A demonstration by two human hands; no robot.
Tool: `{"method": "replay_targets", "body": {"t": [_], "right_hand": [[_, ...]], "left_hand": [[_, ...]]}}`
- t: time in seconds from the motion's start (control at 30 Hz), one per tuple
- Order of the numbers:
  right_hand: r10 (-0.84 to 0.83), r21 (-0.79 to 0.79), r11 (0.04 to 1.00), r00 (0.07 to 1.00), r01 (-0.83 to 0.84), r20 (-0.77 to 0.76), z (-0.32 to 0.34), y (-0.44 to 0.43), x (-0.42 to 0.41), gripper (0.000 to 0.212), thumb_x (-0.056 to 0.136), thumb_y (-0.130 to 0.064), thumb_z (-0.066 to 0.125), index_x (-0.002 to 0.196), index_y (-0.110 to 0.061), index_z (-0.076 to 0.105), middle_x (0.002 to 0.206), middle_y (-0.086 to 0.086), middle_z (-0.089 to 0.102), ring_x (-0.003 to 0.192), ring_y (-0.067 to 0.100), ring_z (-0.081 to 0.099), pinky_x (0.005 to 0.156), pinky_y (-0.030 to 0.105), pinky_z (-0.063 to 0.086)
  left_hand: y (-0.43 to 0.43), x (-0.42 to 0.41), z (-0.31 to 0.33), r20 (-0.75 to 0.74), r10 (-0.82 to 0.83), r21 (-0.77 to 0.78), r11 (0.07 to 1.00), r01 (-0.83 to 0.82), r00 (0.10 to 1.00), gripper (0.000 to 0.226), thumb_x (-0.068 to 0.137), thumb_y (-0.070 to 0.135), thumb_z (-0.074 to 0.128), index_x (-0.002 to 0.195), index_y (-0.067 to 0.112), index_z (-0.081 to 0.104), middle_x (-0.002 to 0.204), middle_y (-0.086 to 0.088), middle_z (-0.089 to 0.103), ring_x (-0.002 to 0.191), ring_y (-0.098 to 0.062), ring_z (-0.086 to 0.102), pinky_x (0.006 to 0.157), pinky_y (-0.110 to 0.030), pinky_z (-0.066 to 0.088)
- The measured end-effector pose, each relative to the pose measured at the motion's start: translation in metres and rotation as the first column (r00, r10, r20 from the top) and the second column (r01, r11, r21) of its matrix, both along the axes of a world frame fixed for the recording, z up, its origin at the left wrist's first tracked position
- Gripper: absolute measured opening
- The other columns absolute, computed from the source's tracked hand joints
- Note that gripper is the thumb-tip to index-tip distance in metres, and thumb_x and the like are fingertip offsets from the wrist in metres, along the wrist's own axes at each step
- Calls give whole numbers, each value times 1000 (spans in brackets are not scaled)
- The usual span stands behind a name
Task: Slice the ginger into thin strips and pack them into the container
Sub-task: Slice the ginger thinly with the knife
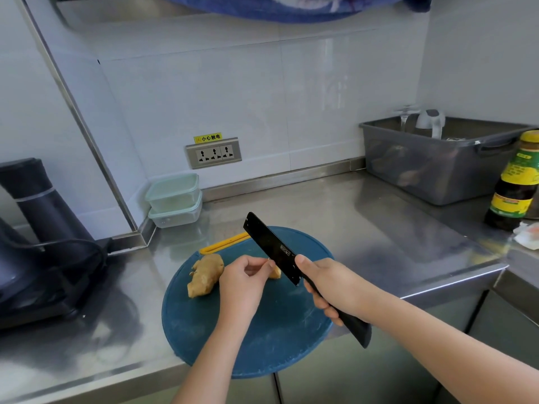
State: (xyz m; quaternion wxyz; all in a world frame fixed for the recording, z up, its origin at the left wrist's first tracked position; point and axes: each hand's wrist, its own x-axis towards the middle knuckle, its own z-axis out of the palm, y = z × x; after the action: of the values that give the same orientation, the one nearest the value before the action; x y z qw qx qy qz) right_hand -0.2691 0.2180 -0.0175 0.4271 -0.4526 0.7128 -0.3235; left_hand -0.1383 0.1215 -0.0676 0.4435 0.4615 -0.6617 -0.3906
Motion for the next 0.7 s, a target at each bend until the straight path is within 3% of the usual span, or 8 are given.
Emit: {"method": "replay_targets", "body": {"t": [0.33,0.47,0.7], "right_hand": [[-49,-31,998,998,47,-50,-2,4,12,48,101,-49,27,74,-11,39,54,2,32,28,10,27,37,22,30],[-19,9,1000,986,21,-166,3,2,14,48,102,-48,23,71,-14,38,57,3,37,34,12,32,39,22,33],[14,42,999,983,-6,-183,10,1,14,40,104,-40,23,71,-20,34,64,6,36,45,18,33,43,24,35]], "left_hand": [[3,-1,1,36,-4,-63,998,6,999,12,84,17,72,74,11,69,64,13,69,63,3,63,60,-6,42],[5,0,2,43,-7,-87,996,11,999,11,84,15,71,74,10,71,65,8,70,63,3,64,62,-6,44],[5,1,2,66,7,-101,995,0,998,11,83,17,72,73,13,72,65,9,70,65,3,64,63,-5,43]]}}
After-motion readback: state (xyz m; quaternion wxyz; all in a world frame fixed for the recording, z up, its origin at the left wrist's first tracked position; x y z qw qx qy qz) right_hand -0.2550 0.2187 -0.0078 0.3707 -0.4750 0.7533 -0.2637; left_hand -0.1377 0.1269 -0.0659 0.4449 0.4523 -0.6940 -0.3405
